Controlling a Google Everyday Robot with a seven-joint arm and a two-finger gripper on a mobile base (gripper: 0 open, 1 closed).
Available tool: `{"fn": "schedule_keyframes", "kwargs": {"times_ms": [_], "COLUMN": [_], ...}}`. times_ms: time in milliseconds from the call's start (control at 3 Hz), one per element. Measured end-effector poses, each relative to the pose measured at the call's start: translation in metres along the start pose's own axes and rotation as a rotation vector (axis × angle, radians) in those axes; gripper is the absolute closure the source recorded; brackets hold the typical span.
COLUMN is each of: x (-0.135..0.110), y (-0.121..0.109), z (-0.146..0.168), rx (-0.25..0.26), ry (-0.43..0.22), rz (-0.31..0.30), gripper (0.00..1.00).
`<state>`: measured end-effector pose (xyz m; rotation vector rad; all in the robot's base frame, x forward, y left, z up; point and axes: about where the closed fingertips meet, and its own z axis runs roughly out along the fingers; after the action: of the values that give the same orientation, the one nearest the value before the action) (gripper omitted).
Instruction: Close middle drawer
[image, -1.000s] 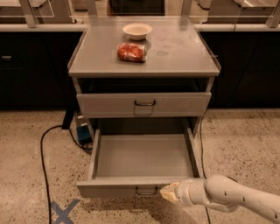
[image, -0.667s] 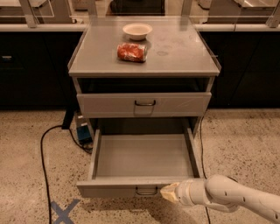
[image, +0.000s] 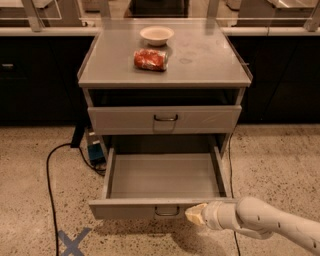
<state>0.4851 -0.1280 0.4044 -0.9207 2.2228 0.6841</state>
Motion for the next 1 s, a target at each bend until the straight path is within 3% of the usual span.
{"fn": "schedule_keyframes", "kwargs": {"times_ms": [333, 1000], "x": [-0.016, -0.041], "y": [-0.036, -0.058], "z": [-0.002, 0.012], "rx": [0.061, 0.053], "ry": [-0.041, -0.041], "rz": [-0.005, -0.063], "gripper": [1.0, 1.0]}}
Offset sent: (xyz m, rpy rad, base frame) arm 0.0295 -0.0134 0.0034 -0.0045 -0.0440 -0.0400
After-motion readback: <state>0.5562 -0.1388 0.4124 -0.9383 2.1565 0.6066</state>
